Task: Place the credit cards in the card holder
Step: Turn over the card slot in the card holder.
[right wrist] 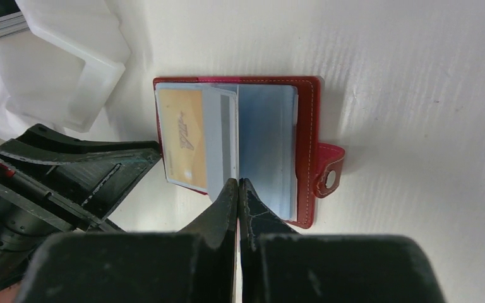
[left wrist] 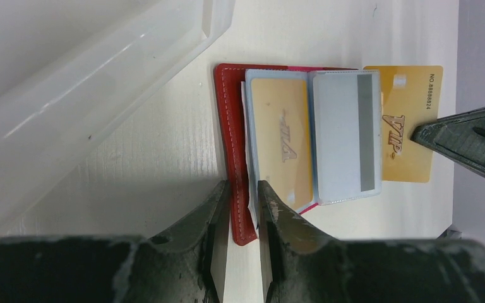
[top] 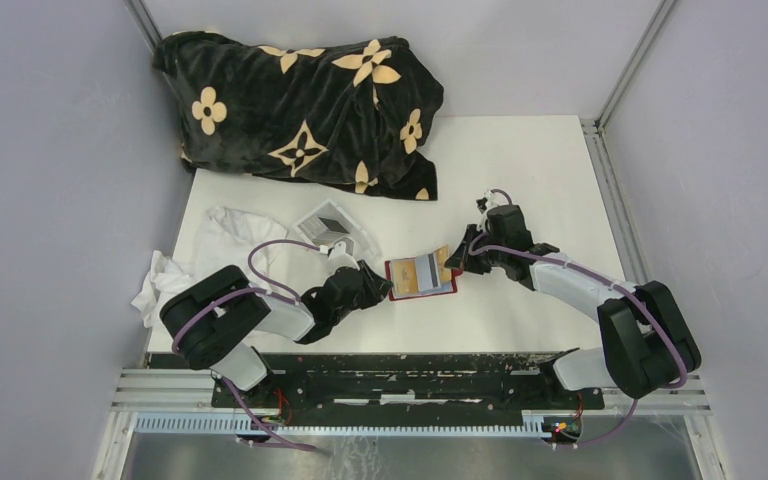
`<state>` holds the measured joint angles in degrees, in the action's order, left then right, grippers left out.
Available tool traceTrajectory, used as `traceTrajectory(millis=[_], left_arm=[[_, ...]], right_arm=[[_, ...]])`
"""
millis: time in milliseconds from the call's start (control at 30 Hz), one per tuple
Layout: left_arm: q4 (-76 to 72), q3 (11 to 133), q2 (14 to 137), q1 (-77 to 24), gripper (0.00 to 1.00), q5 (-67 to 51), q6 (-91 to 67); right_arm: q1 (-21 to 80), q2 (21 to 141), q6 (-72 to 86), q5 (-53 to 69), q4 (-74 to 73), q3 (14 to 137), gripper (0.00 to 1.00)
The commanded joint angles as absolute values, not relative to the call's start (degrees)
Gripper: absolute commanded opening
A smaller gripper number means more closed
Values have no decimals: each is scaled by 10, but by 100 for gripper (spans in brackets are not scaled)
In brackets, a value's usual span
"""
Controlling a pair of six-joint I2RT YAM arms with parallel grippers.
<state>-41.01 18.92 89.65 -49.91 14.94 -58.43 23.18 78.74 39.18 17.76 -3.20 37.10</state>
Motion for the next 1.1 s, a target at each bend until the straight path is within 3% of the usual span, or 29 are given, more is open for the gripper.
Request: traceTrajectory(millis=[0, 1067], left_arm=[[-428, 188, 907, -501, 29, 155, -574], [-429, 179, 900, -501, 27, 157, -574]], right_arm=[[230, 785, 412, 200, 17, 368, 1], [359, 833, 384, 112, -27, 454, 1]])
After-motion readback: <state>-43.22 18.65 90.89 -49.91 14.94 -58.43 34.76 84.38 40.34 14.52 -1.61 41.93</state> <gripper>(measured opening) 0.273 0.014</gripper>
